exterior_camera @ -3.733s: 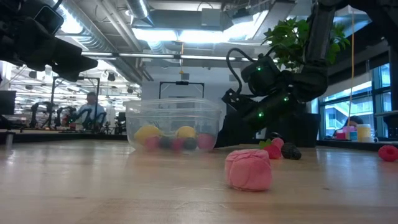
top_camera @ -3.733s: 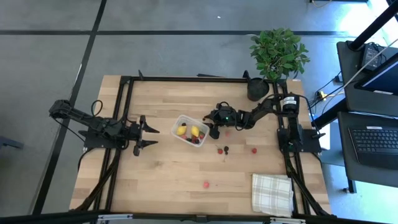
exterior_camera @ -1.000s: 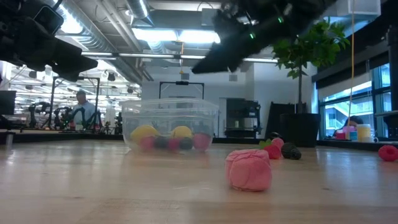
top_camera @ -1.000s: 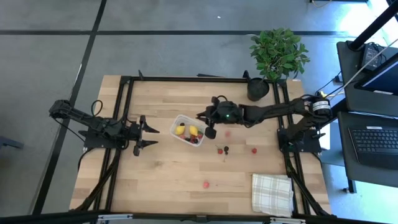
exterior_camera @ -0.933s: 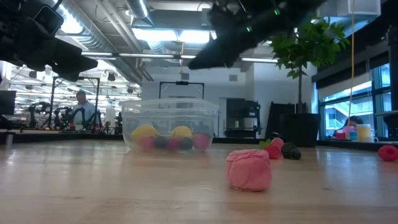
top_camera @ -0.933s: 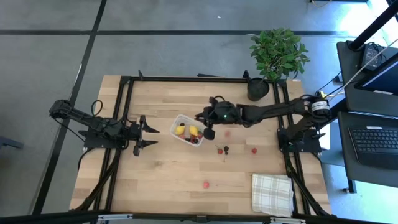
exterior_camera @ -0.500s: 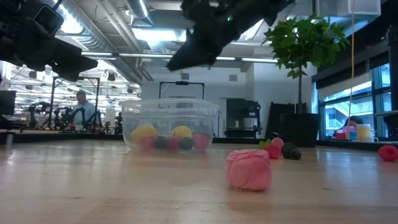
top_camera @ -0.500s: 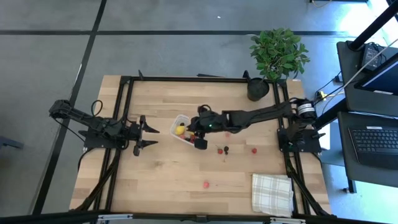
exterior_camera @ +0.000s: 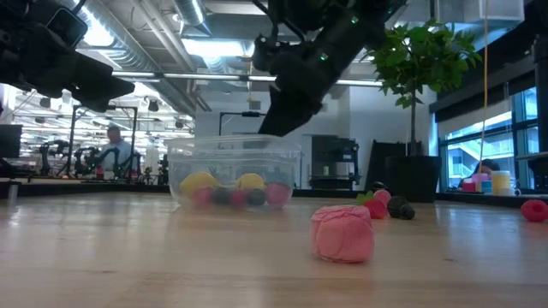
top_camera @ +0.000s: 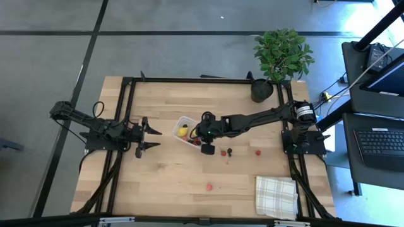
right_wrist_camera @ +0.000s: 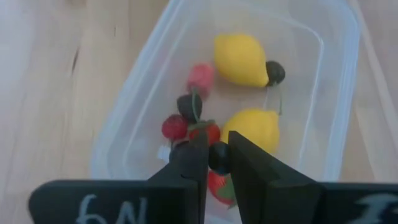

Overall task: Pick and placing Produce into tupperware
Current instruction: Put the top blueberry into the transparent bin, then put the top apricot into the transparent bin

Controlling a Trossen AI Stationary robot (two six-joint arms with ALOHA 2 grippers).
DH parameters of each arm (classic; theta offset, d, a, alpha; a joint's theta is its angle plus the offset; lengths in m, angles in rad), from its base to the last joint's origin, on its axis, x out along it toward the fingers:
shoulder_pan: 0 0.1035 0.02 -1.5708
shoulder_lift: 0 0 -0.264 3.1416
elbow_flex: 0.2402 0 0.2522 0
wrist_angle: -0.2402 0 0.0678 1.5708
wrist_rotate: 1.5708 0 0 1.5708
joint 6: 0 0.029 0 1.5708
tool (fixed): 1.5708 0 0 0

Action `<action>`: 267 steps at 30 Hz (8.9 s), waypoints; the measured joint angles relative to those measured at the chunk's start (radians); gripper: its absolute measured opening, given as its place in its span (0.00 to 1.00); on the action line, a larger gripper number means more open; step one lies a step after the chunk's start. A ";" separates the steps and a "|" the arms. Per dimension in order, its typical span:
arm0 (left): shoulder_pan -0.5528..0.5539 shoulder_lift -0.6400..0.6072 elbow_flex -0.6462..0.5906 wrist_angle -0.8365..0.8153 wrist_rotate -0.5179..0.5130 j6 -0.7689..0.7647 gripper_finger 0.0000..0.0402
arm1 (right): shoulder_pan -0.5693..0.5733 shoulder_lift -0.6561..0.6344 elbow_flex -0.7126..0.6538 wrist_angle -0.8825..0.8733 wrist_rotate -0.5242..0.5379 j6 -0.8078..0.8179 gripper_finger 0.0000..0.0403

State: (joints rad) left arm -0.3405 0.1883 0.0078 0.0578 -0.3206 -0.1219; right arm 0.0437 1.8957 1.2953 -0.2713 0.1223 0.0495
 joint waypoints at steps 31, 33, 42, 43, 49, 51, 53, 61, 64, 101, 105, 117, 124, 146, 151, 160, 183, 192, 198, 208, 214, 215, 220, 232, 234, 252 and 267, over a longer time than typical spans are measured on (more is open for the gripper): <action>0.000 0.000 0.000 0.000 0.000 -0.002 0.54 | -0.089 0.000 0.000 -0.100 0.147 -0.160 0.14; 0.000 0.000 0.000 0.000 0.000 -0.002 0.54 | -0.089 0.000 0.000 -0.101 0.147 -0.159 0.14; 0.000 0.000 0.000 0.000 0.000 -0.002 0.54 | -0.089 0.000 -0.001 -0.105 0.145 -0.157 0.15; 0.000 0.000 0.000 0.000 0.000 -0.002 0.54 | -0.089 0.000 -0.001 -0.105 0.145 -0.157 0.16; 0.000 0.000 0.000 0.000 0.000 -0.002 0.54 | -0.089 0.000 -0.001 -0.102 0.144 -0.156 0.21; 0.000 0.000 0.000 0.000 0.000 -0.002 0.54 | -0.089 0.000 -0.001 -0.094 0.144 -0.152 0.22; 0.000 0.000 0.000 0.000 0.000 -0.002 0.54 | -0.089 0.000 -0.001 -0.089 0.144 -0.137 0.24; 0.000 0.000 0.000 0.000 0.000 -0.002 0.54 | -0.089 0.000 -0.001 -0.088 0.143 -0.131 0.28; 0.000 0.000 0.000 0.000 0.000 -0.002 0.54 | -0.089 0.000 -0.001 -0.087 0.144 -0.134 0.29; 0.000 0.000 0.000 0.003 0.000 0.001 0.54 | 0.087 -0.284 -0.078 -0.359 0.147 0.024 0.29; 0.000 0.000 0.000 0.007 -0.010 0.001 0.54 | 0.088 -0.348 -0.183 -0.364 0.147 0.025 0.29; 0.000 0.000 0.000 0.006 -0.012 0.001 0.54 | 0.088 -0.404 -0.427 -0.311 0.147 -0.104 0.29; 0.000 0.000 0.000 0.006 -0.012 0.002 0.54 | 0.085 -0.404 -0.467 -0.215 0.147 -0.104 0.29; 0.000 0.000 0.000 0.002 -0.013 0.002 0.54 | 0.085 -0.404 -0.468 -0.181 0.147 -0.080 0.44; 0.000 0.000 0.000 0.002 -0.012 0.002 0.54 | 0.085 -0.404 -0.468 -0.182 0.147 -0.085 0.55; 0.000 0.000 0.000 0.002 -0.012 0.002 0.54 | 0.078 -0.404 -0.468 -0.183 0.147 0.021 0.60; 0.000 0.000 0.000 0.001 -0.012 0.002 0.54 | -0.015 -0.262 -0.468 -0.145 0.140 0.023 0.56; 0.000 0.000 0.000 0.001 -0.012 0.002 0.54 | -0.034 -0.252 -0.468 -0.151 0.086 0.021 0.43; 0.000 0.000 0.000 0.001 -0.012 0.002 0.54 | -0.034 -0.252 -0.468 -0.151 0.082 0.025 0.36; 0.000 0.000 0.000 0.001 -0.012 0.002 0.54 | -0.034 -0.252 -0.468 -0.150 0.067 0.027 0.25; 0.000 0.000 0.000 0.001 -0.012 0.002 0.54 | -0.034 -0.255 -0.467 -0.151 0.064 0.020 0.21; 0.000 0.000 0.000 0.001 -0.012 0.002 0.54 | -0.034 -0.258 -0.467 -0.152 0.063 0.020 0.21; 0.000 0.000 0.000 0.001 -0.012 0.002 0.54 | -0.034 -0.278 -0.428 -0.180 0.063 0.006 0.21; 0.000 0.000 0.000 0.001 -0.012 0.002 0.54 | -0.033 -0.313 -0.195 -0.187 0.068 -0.157 0.21; 0.000 0.000 0.000 0.001 -0.012 0.002 0.54 | -0.033 -0.313 -0.153 -0.185 0.068 -0.191 0.21; 0.000 0.000 0.000 0.001 -0.012 0.002 0.54 | -0.033 -0.285 -0.028 0.003 0.059 -0.329 0.21; 0.000 0.001 0.000 0.001 -0.009 0.002 0.54 | -0.035 -0.150 -0.029 0.243 -0.048 -0.346 0.21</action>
State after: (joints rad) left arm -0.3405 0.1894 0.0078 0.0589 -0.3298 -0.1203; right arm 0.0082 1.7461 1.2668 -0.0282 0.0746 -0.2965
